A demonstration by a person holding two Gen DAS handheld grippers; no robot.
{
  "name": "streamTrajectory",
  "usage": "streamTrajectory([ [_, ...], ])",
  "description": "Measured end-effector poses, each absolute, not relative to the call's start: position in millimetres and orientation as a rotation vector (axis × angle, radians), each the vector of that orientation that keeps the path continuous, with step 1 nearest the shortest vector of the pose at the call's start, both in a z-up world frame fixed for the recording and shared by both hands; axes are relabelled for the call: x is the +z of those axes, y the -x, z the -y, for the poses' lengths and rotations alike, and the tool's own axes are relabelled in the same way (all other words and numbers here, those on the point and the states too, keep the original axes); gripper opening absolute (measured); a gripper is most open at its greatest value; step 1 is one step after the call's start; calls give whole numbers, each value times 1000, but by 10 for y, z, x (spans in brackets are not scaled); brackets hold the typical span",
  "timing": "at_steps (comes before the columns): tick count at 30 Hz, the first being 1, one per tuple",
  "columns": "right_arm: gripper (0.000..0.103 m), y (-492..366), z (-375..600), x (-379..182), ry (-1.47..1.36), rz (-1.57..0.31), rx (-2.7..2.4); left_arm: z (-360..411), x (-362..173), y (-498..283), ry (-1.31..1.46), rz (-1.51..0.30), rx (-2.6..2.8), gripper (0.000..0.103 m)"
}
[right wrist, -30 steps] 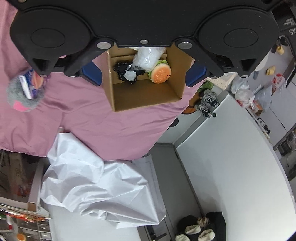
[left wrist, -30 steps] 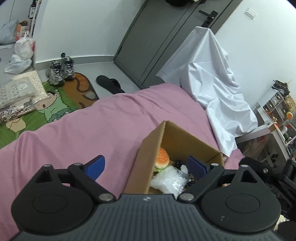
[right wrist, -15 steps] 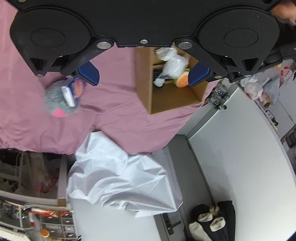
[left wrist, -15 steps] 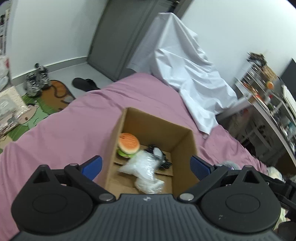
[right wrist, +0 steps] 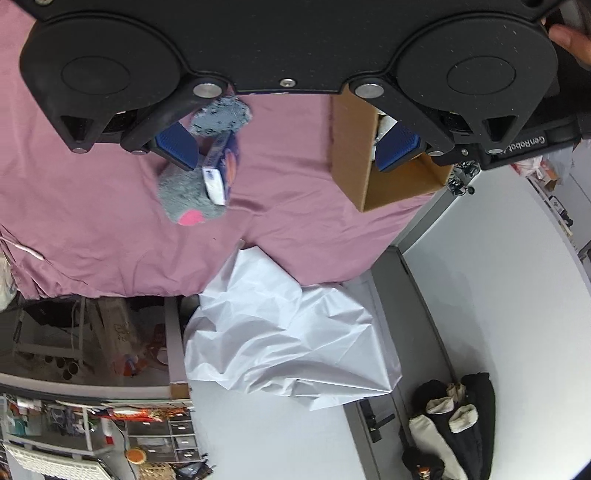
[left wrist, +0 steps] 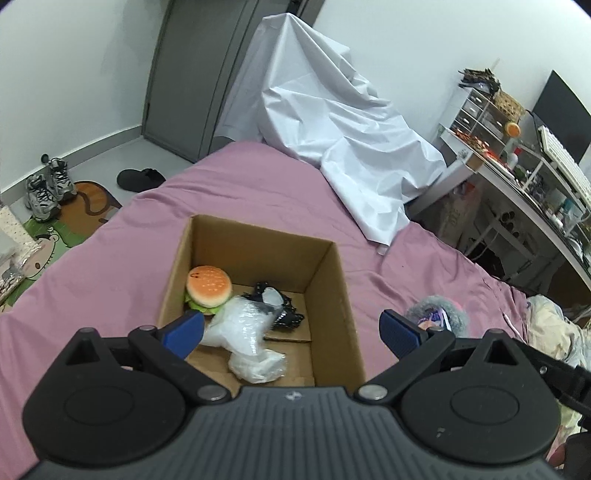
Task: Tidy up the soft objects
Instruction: 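Move the left tool to the tissue box while the right tool approaches the grey-blue cloth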
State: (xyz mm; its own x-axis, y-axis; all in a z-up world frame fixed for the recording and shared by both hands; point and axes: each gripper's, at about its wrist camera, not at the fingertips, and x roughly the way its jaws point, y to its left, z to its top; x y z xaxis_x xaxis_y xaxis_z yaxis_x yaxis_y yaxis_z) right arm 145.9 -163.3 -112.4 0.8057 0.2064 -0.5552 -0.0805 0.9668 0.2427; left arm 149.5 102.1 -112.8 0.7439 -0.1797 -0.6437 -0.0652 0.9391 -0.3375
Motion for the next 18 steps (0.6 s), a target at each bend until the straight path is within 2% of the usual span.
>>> streamTrajectory([
  [18, 103, -1565, 2094, -1423, -297, -697, 164, -410, -1106, -1854, 254, -763, -210, 100],
])
